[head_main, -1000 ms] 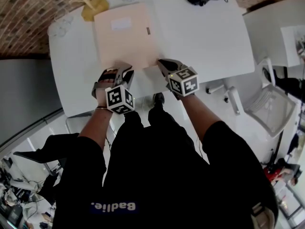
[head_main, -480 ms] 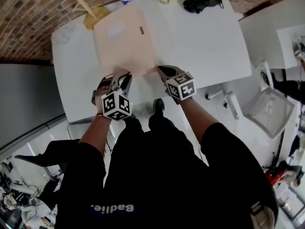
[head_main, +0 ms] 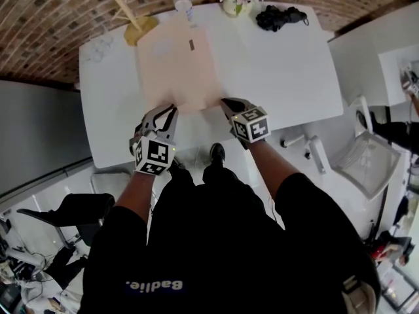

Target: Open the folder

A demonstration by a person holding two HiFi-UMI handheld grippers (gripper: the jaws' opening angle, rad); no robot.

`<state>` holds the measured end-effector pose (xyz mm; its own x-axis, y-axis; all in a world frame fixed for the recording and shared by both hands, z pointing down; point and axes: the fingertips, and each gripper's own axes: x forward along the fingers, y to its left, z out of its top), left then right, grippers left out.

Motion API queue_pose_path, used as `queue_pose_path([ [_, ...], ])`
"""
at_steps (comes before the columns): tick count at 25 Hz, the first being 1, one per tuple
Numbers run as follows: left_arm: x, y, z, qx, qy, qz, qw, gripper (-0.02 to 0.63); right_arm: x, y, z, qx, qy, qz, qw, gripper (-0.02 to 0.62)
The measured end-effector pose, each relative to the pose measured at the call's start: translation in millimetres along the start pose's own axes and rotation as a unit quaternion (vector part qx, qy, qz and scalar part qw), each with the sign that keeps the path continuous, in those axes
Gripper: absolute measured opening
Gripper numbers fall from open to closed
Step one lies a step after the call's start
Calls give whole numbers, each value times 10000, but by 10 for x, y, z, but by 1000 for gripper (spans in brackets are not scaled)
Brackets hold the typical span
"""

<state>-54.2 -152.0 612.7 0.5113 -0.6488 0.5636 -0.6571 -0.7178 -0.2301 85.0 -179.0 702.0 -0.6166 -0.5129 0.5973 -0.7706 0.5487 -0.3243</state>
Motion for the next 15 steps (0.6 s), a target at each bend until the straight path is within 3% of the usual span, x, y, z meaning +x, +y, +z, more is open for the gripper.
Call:
queue_pose_path([
  [6,-290,252,47,-963,-527,463,9929,28,-4,-10,-21,-149,126,-121,9997,29],
  [15,-594,478,-144,-2432,-1001,807,9614,17,47,-25,-57,-256,216,-173,9993,29],
])
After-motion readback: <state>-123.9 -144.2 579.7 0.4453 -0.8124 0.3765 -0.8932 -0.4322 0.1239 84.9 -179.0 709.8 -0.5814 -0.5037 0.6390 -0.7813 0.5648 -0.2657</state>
